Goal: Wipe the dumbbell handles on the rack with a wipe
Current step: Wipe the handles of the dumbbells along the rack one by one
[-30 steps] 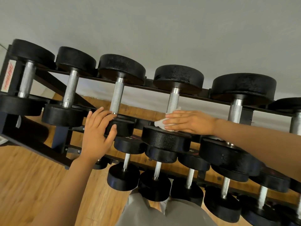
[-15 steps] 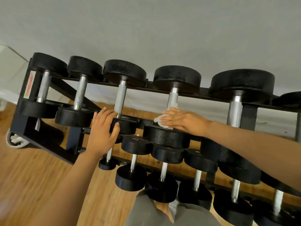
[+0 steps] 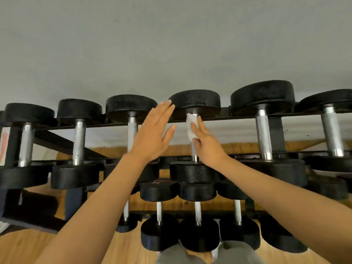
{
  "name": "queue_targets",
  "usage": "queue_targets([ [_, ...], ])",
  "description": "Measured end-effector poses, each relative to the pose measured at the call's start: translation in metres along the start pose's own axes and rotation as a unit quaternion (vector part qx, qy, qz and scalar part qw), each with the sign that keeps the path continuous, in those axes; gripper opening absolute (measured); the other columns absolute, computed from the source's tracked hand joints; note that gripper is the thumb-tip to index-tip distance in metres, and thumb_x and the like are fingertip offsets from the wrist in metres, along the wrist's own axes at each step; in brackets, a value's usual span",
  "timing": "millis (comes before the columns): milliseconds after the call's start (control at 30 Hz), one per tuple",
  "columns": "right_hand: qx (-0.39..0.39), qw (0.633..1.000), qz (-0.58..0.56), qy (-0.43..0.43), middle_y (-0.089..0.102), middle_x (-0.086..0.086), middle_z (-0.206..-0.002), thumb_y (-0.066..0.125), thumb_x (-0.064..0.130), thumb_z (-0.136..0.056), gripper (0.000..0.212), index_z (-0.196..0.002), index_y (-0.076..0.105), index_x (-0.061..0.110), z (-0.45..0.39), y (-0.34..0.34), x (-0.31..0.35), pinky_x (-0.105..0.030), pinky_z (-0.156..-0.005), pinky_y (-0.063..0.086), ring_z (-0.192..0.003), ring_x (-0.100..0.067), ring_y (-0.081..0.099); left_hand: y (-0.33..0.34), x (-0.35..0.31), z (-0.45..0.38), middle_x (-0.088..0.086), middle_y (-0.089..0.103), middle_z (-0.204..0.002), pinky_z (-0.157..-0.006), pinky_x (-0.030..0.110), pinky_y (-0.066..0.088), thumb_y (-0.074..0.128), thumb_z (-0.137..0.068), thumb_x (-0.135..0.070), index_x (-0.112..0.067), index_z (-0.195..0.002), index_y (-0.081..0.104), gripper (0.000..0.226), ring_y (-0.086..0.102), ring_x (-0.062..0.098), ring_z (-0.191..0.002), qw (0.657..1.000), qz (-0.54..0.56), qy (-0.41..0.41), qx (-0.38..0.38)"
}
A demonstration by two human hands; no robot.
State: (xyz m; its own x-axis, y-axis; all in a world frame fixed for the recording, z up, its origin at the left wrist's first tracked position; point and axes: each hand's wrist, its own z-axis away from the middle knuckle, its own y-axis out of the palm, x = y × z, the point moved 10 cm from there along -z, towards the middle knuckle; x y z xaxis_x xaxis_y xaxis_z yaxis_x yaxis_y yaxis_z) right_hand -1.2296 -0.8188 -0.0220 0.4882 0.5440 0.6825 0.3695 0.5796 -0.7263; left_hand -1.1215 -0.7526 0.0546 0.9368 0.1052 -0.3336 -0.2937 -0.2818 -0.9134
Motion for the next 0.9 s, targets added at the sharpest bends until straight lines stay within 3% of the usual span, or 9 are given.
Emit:
queue_targets([
  [100, 0.06, 0.989, 0.003, 0.132, -0.035, -0.007, -0.155, 0.04, 0.019, -0.104, 0.075, -0.152, -0.017, 0.013, 0.0, 0.028, 0.004, -0.038, -0.119, 0.021, -0.15, -0.031, -0.004, 0.012, -0.008, -0.029, 0.006, 0.021, -0.163, -0.124, 0.035, 0.01, 0.028, -0.103, -0.041, -0.011, -0.155, 0.026, 0.06, 0.013, 0.019, -0.151, 0.995, -0.013, 0.095, 0.04],
  [167, 0.064, 0.974, 0.018, 0.218, -0.04, -0.011, -0.152, 0.042, 0.028, -0.103, 0.084, -0.149, -0.026, 0.009, -0.002, 0.038, 0.006, -0.043, -0.122, 0.005, -0.147, -0.033, -0.02, 0.018, -0.009, -0.043, 0.006, 0.018, -0.164, -0.124, 0.038, 0.013, 0.027, -0.104, -0.038, -0.011, -0.155, 0.023, 0.058, 0.012, 0.019, -0.152, 0.985, -0.035, 0.158, 0.057],
  [233, 0.026, 0.956, 0.014, 0.291, -0.038, -0.013, -0.153, 0.043, 0.036, -0.101, 0.09, -0.148, -0.028, 0.006, -0.005, 0.04, 0.013, -0.045, -0.121, -0.002, -0.145, -0.036, -0.024, 0.022, -0.009, -0.053, 0.006, 0.015, -0.164, -0.124, 0.038, 0.012, 0.027, -0.106, -0.035, -0.012, -0.156, 0.021, 0.056, 0.01, 0.019, -0.152, 0.97, -0.064, 0.226, 0.068],
  [367, -0.113, 0.93, 0.005, 0.349, -0.026, -0.017, -0.158, 0.047, 0.038, -0.098, 0.094, -0.149, -0.023, 0.001, -0.024, 0.03, 0.027, -0.046, -0.12, -0.007, -0.146, -0.038, -0.017, 0.024, -0.005, -0.067, 0.008, 0.015, -0.164, -0.124, 0.035, 0.007, 0.025, -0.107, -0.031, -0.009, -0.156, 0.018, 0.054, 0.009, 0.02, -0.152, 0.932, -0.103, 0.337, 0.086],
  [467, -0.169, 0.915, 0.031, 0.364, -0.017, -0.02, -0.159, 0.049, 0.04, -0.096, 0.095, -0.149, -0.017, -0.003, -0.035, 0.021, 0.027, -0.043, -0.12, -0.005, -0.148, -0.035, -0.01, 0.028, -0.005, -0.072, 0.007, 0.011, -0.165, -0.124, 0.036, 0.007, 0.022, -0.107, -0.03, -0.009, -0.156, 0.014, 0.054, 0.005, 0.02, -0.153, 0.909, -0.11, 0.389, 0.1],
  [567, -0.154, 0.903, 0.089, 0.391, 0.002, -0.022, -0.159, 0.053, 0.039, -0.095, 0.096, -0.15, -0.013, -0.004, -0.018, 0.025, 0.02, -0.039, -0.121, 0.01, -0.147, -0.034, 0.01, 0.028, -0.004, -0.074, 0.006, 0.008, -0.165, -0.124, 0.031, 0.003, 0.021, -0.107, -0.031, -0.008, -0.156, 0.013, 0.055, 0.002, 0.018, -0.153, 0.907, -0.089, 0.4, 0.099],
  [667, -0.084, 0.866, 0.051, 0.491, 0.018, -0.022, -0.153, 0.057, 0.039, -0.094, 0.098, -0.149, -0.01, -0.007, 0.012, 0.04, 0.004, -0.04, -0.114, 0.03, -0.139, -0.034, 0.029, 0.028, -0.004, -0.073, 0.004, 0.006, -0.165, -0.124, 0.029, 0.001, 0.019, -0.107, -0.032, -0.008, -0.157, 0.012, 0.055, 0.002, 0.017, -0.153, 0.906, -0.07, 0.405, 0.102],
  [767, -0.05, 0.841, 0.041, 0.537, 0.016, -0.025, -0.152, 0.058, 0.04, -0.093, 0.101, -0.147, -0.012, -0.008, 0.014, 0.046, 0.006, -0.048, -0.116, 0.026, -0.139, -0.04, 0.027, 0.029, -0.005, -0.074, 0.005, 0.009, -0.166, -0.124, 0.03, 0.002, 0.019, -0.107, -0.033, -0.008, -0.157, 0.012, 0.056, 0.001, 0.017, -0.153, 0.907, -0.056, 0.402, 0.113],
  [900, -0.145, 0.865, 0.05, 0.478, 0.014, -0.019, -0.154, 0.057, 0.05, -0.09, 0.102, -0.15, -0.008, 0.0, -0.02, 0.024, 0.017, -0.051, -0.115, 0.022, -0.139, -0.04, 0.023, 0.03, -0.006, -0.074, 0.006, 0.007, -0.166, -0.124, 0.03, 0.001, 0.021, -0.107, -0.032, -0.009, -0.156, 0.01, 0.055, -0.002, 0.016, -0.153, 0.905, -0.055, 0.404, 0.122],
])
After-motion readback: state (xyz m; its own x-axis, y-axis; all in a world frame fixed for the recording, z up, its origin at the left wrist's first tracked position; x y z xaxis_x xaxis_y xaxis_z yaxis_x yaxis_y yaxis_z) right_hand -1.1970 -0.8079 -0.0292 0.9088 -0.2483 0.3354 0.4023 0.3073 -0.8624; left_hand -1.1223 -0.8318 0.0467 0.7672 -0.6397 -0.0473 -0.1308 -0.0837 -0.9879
